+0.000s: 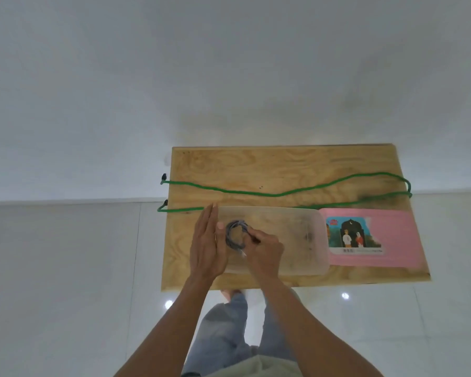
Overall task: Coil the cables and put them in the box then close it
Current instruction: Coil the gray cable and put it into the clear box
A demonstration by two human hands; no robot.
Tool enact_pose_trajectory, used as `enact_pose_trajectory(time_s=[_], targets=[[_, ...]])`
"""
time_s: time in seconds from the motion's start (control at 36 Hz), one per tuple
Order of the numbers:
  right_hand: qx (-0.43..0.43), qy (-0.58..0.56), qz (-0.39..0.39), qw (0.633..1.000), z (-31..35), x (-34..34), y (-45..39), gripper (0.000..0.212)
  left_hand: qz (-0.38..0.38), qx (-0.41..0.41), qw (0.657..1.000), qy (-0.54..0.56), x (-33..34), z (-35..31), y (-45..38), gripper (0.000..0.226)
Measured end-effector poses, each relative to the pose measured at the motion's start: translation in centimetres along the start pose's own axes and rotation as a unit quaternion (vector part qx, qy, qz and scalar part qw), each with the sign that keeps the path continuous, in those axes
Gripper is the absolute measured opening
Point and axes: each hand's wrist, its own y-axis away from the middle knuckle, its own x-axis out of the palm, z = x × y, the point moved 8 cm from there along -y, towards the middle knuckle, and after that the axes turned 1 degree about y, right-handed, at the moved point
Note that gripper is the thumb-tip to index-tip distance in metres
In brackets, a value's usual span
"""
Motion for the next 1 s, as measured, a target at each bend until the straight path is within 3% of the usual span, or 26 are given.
enact_pose_trajectory(time_s=[0.17, 0.42, 0.75, 1.0], targets=[[0.015, 0.011, -0.014, 1.000, 0.0, 1.6, -1.1, 0.015, 0.000, 0.008, 1.000, 0.001, 0.4, 0.1, 0.0, 0.060], [0.122, -0.062, -0.019, 0.990, -0.7, 3.6, -0.5, 0.005, -0.010, 0.005, 1.000, 0.025, 0.4, 0.0, 0.0, 0.054], [0.154, -0.085, 0.077, 0.981, -1.8, 3.3, -0.9, 0.014, -0.022, 0.000, 0.999, 0.035, 0.2, 0.0, 0.1, 0.060], [0.187, -0.119, 0.065, 0.973, -2.7, 2.8, -0.8, 0.006, -0.024, -0.003, 0.999, 0.026, 0.0, -0.2, 0.1, 0.063]])
